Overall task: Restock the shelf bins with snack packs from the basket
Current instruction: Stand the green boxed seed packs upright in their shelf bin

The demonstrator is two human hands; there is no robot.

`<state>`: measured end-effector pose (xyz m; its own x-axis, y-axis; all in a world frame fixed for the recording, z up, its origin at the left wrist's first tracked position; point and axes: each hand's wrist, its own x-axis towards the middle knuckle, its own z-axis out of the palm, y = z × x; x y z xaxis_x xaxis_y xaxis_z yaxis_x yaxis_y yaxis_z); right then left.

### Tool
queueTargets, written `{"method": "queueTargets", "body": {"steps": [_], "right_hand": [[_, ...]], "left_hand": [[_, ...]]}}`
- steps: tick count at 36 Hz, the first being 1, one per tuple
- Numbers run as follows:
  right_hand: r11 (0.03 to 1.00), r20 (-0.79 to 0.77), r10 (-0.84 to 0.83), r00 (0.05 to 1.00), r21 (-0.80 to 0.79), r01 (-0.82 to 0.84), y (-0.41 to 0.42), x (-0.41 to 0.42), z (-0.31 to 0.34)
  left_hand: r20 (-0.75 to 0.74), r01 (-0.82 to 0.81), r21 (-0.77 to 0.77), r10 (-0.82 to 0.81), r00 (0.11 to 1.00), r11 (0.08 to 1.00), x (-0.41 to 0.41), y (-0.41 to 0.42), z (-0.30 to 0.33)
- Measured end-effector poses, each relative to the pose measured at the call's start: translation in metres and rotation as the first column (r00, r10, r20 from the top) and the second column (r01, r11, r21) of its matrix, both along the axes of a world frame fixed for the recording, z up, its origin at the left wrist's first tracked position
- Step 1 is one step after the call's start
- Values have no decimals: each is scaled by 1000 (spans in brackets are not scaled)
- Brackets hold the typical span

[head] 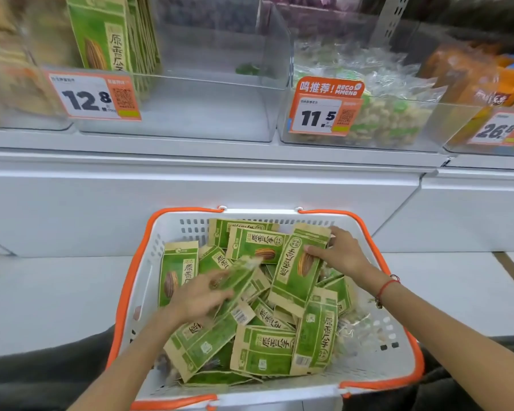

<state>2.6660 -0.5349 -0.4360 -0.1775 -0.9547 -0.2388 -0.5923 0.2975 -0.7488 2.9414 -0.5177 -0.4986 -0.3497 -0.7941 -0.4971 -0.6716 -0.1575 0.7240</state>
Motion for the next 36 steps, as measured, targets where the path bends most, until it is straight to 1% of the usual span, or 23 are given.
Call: {"method": "queueTargets", "body": {"steps": [1,2,3,4,6,7,8,11,12,14,15,16,18,20,21,26,29,31,33,34,36], "right_hand": [[998,84,-47,995,36,44,0,1,1],[993,179,-104,978,82,91,0,1,3],[983,270,-164,949,128,134,1,1,4],[971,350,-219,911,171,167,1,1,5],[944,473,-309,825,254,208,1,2,8],[933,518,-342,784,289,215,0,2,9],[925,555,-361,750,316,212,-1,2,10],[930,623,-350,700,318,182,-4,5,13],[936,632,-339,697,302,181,-4,7,14],[947,647,-315,695,259,188,-3,11,16],[950,648,-307,697,244,192,-3,13,18],[953,646,-302,702,232,195,-3,15,20],[958,634,-285,719,211,194,-2,16,24],[964,615,-263,743,190,184,-2,15,27],[967,606,-255,754,182,180,-1,15,28],[969,584,-238,776,198,148,1,13,31],[984,548,-136,825,173,47,1,12,38],[987,565,-95,820,159,6,0,13,39],[986,638,-137,757,161,43,-1,17,37],[980,689,-190,699,180,89,-1,21,36],[947,764,-323,559,257,195,0,28,34]], "left_hand": [[-181,-114,112,133,974,987,2,-2,3],[-319,-195,243,268,909,950,5,-5,8],[-421,-232,371,385,821,899,8,-7,13],[-492,-249,479,493,718,842,10,-9,18],[-547,-261,633,659,517,729,13,-12,27],[-545,-257,680,708,449,687,12,-13,31],[-538,-244,715,738,406,655,9,-12,37],[-558,-173,749,750,355,640,0,-11,45],[-565,-143,753,743,359,642,-3,-10,50],[-609,-69,722,680,409,689,-8,-11,55],[-628,-59,690,636,448,722,-8,-12,53],[-615,-67,666,598,513,743,-9,-13,54],[-542,-146,604,538,646,784,-10,-18,50],[-472,-195,518,469,747,833,-9,-22,51],[-448,-205,469,432,783,859,-9,-25,50],[-355,-210,315,320,878,926,-2,-28,65],[-350,-200,223,270,897,954,2,-31,77],[-356,-221,187,276,893,957,5,-32,82],[-382,-269,210,332,862,940,7,-35,80],[-401,-320,245,396,826,915,7,-35,77],[-449,-410,364,543,709,836,4,-36,69]]}}
